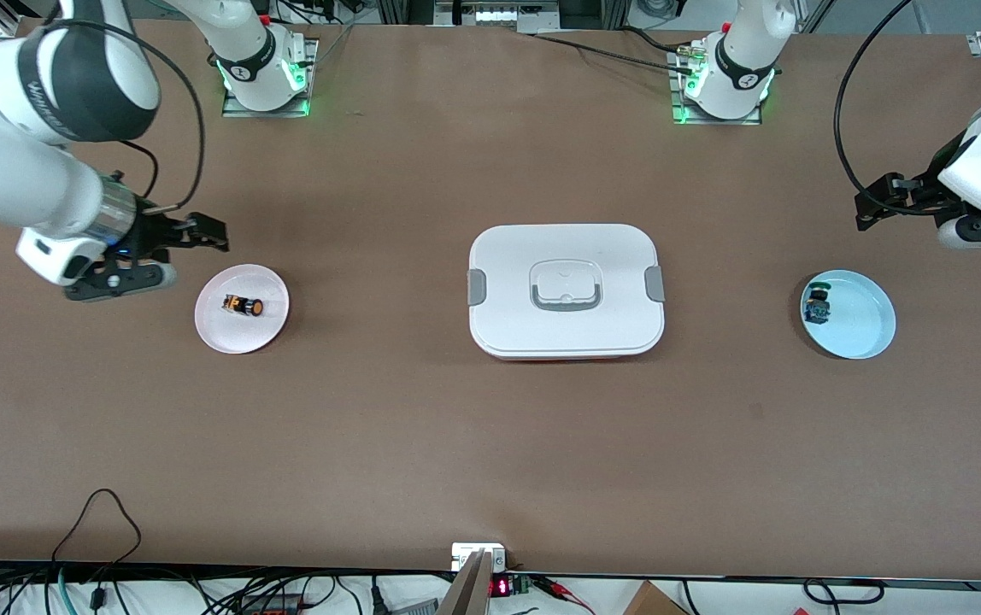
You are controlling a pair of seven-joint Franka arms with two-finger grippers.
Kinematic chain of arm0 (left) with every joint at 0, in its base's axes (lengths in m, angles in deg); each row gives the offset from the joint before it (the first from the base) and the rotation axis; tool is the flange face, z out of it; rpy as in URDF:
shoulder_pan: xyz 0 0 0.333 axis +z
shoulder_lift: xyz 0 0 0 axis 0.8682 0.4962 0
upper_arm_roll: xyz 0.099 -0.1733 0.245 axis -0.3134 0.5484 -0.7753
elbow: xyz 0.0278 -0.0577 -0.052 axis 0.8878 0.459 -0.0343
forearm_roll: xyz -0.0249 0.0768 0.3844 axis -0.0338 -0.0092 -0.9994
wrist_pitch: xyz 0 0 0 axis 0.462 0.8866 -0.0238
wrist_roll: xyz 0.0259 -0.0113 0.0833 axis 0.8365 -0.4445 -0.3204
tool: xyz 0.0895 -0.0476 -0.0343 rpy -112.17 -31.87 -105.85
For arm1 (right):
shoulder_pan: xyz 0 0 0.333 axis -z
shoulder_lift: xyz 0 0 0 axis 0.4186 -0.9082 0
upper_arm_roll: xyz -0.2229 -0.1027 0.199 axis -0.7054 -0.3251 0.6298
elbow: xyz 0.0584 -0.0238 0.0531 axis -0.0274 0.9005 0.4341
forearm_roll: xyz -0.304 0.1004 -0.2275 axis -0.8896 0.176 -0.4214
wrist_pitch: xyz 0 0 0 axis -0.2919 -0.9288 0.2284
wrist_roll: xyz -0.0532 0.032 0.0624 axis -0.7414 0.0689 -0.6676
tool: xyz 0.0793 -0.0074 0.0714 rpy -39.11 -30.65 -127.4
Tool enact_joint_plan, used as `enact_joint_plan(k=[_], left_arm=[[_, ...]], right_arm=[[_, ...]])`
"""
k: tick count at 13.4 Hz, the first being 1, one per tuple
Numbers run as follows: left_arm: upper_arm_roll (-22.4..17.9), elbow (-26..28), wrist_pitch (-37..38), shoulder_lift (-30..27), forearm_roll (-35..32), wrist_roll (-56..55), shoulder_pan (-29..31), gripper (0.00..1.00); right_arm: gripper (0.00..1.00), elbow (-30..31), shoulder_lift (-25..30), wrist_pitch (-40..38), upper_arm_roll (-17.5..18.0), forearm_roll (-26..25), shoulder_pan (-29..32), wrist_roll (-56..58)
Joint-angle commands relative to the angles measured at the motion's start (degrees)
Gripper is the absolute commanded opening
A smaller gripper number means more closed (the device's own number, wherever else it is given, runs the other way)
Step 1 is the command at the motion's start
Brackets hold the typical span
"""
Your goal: Transfer orange switch to right arm and place
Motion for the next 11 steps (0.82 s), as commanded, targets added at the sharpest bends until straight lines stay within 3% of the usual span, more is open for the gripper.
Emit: enact_joint_plan(k=[1, 4, 7, 11], left_arm=[[0.0, -1.5, 0.8, 0.6, -0.9, -0.3, 0.1, 1.00], [0.1, -1.6, 0.8, 0.6, -1.0, -0.4, 0.0, 1.00], [0.1, -1.6, 0.9, 0.6, -0.9, -0.4, 0.1, 1.00], [0.1, -1.7, 1.5, 0.6, -0.9, -0.4, 0.0, 1.00]], right_arm=[[1.00, -3.6, -0.2, -2.1, -0.5, -0.6, 4.0, -1.1], [1.00, -9.9, -0.4, -5.8, -2.7, -3.0, 4.6, -1.1], [1.00, -17.8, -0.5, -15.3, -3.0, -5.2, 4.8, -1.4], [1.00, -12.3, 1.9, -13.0, -2.8, -8.1, 4.4, -1.6]])
